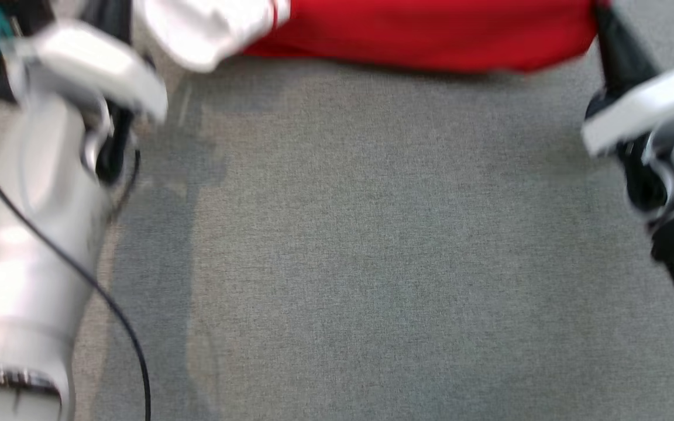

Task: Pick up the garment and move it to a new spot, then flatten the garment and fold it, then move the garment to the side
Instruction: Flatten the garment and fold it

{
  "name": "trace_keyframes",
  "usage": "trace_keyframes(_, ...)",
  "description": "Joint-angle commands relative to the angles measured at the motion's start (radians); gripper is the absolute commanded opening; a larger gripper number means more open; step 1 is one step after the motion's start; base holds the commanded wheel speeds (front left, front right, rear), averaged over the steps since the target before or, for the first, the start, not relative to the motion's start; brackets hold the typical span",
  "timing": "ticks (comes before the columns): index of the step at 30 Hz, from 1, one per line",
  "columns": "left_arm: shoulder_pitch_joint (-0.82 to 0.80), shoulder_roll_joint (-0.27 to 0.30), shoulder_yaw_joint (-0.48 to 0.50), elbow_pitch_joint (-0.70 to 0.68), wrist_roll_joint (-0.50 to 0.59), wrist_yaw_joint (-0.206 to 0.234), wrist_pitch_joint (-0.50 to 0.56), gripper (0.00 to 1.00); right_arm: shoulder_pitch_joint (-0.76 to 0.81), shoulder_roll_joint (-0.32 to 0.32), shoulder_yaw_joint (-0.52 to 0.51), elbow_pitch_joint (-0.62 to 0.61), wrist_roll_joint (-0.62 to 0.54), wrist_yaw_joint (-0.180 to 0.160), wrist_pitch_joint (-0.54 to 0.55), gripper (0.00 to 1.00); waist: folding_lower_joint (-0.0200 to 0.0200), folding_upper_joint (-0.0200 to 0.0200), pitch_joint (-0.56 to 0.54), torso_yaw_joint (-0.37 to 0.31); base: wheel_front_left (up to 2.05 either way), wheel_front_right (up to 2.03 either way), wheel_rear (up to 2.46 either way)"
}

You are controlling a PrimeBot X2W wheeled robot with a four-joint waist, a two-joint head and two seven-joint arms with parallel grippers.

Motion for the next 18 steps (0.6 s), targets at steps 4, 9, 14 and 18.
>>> trace_keyframes(4, 0.221, 0.040, -0.004, -0.138, 0.002, 0.030, -0.009, 0.00, 0.169, -0.015, 0.003, -0.056, 0.030, 0.000, -0.004, 0.00, 0.0000, 0.0000, -0.047, 0.008, 0.00, 0.00, 0.00)
trace_keyframes(9, 0.534, 0.090, 0.001, -0.400, -0.015, 0.118, 0.022, 0.00, 0.371, -0.012, -0.010, -0.106, 0.052, 0.000, -0.004, 0.00, 0.0000, 0.0000, -0.107, 0.012, 0.00, 0.00, 0.00)
trace_keyframes(14, 0.814, 0.170, -0.006, -0.745, -0.002, 0.259, 0.147, 0.00, 0.540, -0.010, -0.051, -0.153, 0.038, 0.000, -0.004, 0.00, 0.0000, 0.0000, -0.159, 0.026, 0.00, 0.00, 0.00)
trace_keyframes(18, 1.000, 0.231, -0.009, -1.003, 0.009, 0.373, 0.256, 0.00, 0.660, 0.006, -0.097, -0.185, 0.014, 0.000, -0.004, 0.00, 0.0000, 0.0000, -0.200, 0.037, 0.00, 0.00, 0.00)
